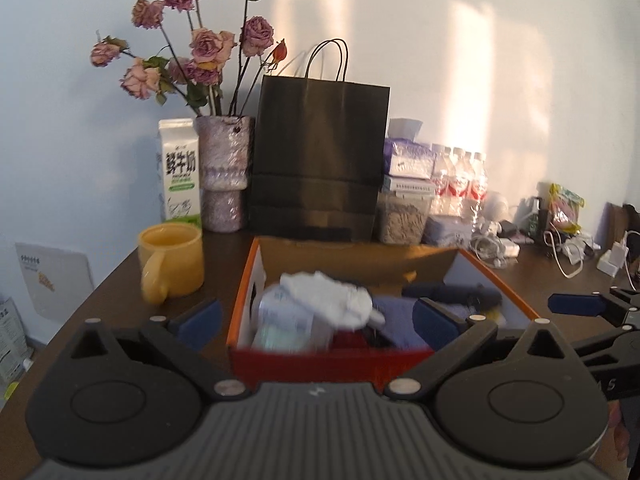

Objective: Organize objects

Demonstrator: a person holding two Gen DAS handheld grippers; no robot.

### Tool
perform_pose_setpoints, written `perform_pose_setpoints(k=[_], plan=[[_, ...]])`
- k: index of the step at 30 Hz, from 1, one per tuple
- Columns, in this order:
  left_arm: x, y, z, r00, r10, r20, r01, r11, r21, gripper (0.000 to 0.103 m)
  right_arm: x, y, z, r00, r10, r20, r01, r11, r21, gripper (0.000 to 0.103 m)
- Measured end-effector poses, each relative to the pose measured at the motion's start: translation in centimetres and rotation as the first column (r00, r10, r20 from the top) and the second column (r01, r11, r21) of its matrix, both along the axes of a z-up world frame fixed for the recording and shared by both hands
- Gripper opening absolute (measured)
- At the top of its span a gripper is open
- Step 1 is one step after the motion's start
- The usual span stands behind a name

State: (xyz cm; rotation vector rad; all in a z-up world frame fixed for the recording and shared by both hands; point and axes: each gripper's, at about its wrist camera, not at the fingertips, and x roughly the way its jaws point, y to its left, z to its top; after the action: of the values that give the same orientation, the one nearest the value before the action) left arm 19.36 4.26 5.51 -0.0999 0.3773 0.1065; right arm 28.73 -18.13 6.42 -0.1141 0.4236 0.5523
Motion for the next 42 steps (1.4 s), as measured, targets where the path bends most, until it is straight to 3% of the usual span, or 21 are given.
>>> perform_pose_setpoints(k=[7, 14, 42], plan=[[-5.7, -0.5, -1.3, 0.998, 0.031, -0.052, -0.032, 0.999, -0.004, 0.103, -5.5, -1.9, -0.5, 0.999, -0.008, -0.045, 0.009, 1.0, 0.008, 0.103], [-8.8, -1.2, -2.5, 0.996, 0.031, -0.087, -0.03, 0.999, 0.016, 0.103, -8.8, -2.8, -0.9, 0.998, -0.001, -0.07, 0.002, 1.0, 0.012, 0.103], [-10.0, -2.0, -2.0, 0.997, 0.023, -0.069, -0.022, 1.0, 0.021, 0.103, -10.3, -3.1, -0.4, 0.998, -0.001, -0.062, 0.001, 1.0, 0.007, 0.103]])
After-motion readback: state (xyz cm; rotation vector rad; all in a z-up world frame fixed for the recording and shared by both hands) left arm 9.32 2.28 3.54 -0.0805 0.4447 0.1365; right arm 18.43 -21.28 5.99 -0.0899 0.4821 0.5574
